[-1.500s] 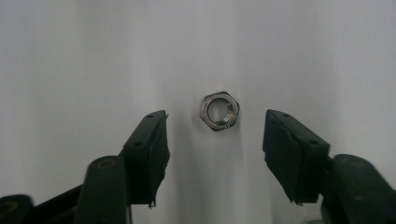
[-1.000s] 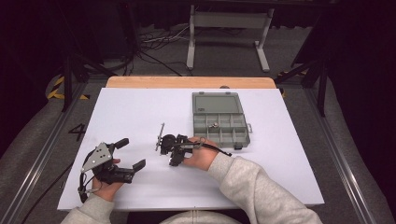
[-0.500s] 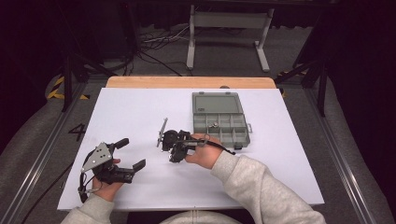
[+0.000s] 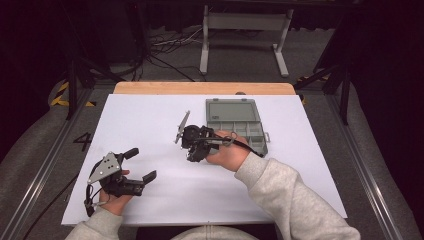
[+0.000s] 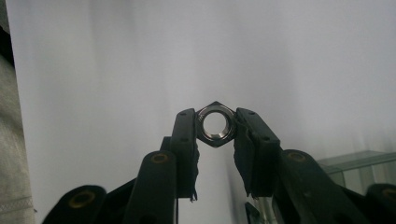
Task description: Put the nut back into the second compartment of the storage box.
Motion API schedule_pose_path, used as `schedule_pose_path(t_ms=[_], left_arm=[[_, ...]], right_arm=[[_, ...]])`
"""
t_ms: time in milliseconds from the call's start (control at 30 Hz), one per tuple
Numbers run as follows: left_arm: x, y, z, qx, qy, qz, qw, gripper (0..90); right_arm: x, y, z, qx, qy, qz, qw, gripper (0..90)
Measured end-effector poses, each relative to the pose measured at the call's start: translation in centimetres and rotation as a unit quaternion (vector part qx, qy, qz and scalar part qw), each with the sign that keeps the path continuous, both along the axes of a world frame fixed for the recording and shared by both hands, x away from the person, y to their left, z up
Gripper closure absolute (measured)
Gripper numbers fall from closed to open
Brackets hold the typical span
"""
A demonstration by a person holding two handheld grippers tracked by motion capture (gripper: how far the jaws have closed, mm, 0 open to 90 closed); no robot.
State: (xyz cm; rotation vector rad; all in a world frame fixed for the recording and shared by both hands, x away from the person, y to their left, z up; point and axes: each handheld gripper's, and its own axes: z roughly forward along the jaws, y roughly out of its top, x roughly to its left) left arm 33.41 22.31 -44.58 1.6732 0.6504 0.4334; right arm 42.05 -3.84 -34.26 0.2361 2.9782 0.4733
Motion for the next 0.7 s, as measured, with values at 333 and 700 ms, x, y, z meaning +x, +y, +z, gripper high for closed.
schedule_pose_path(t_ms=[333, 700], left_arm=[[0.0, 0.1, 0.0, 0.0, 0.001, 0.0, 1.0, 0.0], [0.0, 0.1, 0.0, 0.0, 0.001, 0.001, 1.0, 0.0]], right_arm=[[2.1, -2.2, 1.8, 0.008, -0.013, -0.037, 0.9992, 70.0], [5.5, -5.4, 2.3, 0.009, -0.032, -0.106, 0.9938, 69.9]])
